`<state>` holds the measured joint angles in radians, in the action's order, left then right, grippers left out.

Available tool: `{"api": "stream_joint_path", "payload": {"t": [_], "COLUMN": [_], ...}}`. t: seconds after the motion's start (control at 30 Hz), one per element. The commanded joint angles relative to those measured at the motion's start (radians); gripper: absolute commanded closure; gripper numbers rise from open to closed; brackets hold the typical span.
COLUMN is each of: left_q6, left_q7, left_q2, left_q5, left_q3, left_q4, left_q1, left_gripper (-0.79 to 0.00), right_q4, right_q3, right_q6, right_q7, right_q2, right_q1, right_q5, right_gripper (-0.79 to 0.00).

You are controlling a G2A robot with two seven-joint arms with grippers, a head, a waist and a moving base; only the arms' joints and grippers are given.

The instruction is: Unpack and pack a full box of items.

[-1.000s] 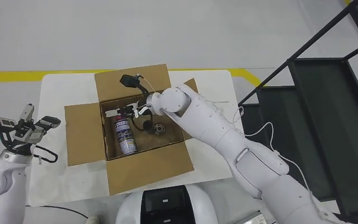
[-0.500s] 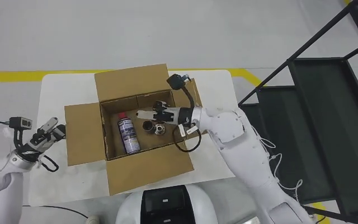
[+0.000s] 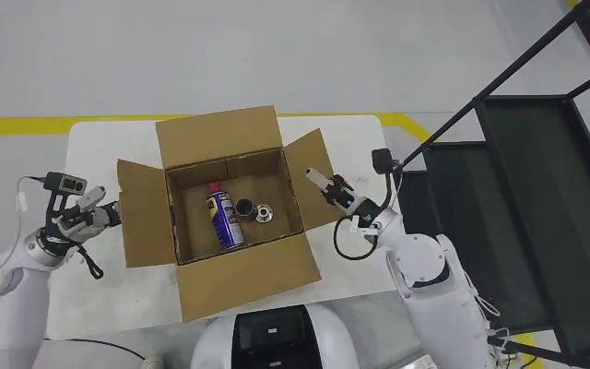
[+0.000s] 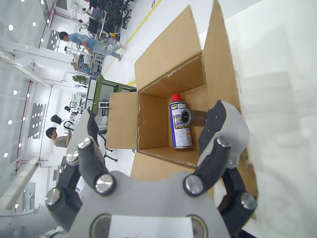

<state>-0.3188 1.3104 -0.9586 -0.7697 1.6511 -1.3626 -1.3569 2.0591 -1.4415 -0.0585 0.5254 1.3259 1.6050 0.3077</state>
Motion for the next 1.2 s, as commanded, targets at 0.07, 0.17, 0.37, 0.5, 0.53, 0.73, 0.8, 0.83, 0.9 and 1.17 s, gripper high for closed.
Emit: {"api": "stream_joint_path", "payload": {"t": [0.07,0.17,0.37,0.5,0.53,0.73,0.8,0.83,0.9,1.17], "left_q6": [-0.001,-0.007,-0.019,-0.037,-0.049,-0.059,-0.070,-0.071,-0.065,-0.055], "left_q7": [-0.028,-0.055,-0.098,-0.122,-0.132,-0.197,-0.239,-0.249,-0.261,-0.331], "left_q2": [-0.010,-0.018,-0.031,-0.033,-0.032,-0.031,-0.030,-0.031,-0.032,-0.031], "left_q5": [0.025,0.061,0.115,0.152,0.174,0.234,0.278,0.284,0.270,0.178], "left_q3": [-0.071,-0.123,-0.211,-0.222,-0.222,-0.214,-0.211,-0.214,-0.212,-0.155], "left_q4": [-0.043,-0.064,-0.073,-0.074,-0.076,-0.086,-0.095,-0.102,-0.117,-0.200], "left_q1": [0.012,0.024,0.038,0.034,0.032,0.006,0.000,-0.006,-0.014,-0.066], "left_gripper": [-0.785,-0.785,-0.785,-0.785,-0.785,-0.785,-0.785,-0.785,-0.785,-0.785], "right_q4": [0.048,0.090,0.101,0.027,0.004,-0.049,-0.043,-0.041,-0.039,-0.152], "right_q3": [-0.010,-0.038,-0.088,-0.051,-0.040,0.010,0.022,0.027,0.041,0.198], "right_q6": [0.089,0.081,-0.055,-0.033,-0.012,0.099,0.109,0.116,0.152,0.228], "right_q7": [-0.040,-0.092,-0.110,-0.047,-0.037,-0.051,-0.053,-0.051,-0.044,0.053], "right_q2": [-0.007,-0.010,-0.016,-0.018,-0.018,-0.018,-0.019,-0.019,-0.019,-0.010], "right_q1": [0.046,0.099,0.179,0.134,0.116,0.051,0.040,0.035,0.020,-0.140], "right_q5": [0.064,0.112,0.176,0.145,0.142,0.123,0.124,0.121,0.092,0.034], "right_gripper": [-0.785,-0.785,-0.785,-0.785,-0.785,-0.785,-0.785,-0.785,-0.785,-0.785]}}
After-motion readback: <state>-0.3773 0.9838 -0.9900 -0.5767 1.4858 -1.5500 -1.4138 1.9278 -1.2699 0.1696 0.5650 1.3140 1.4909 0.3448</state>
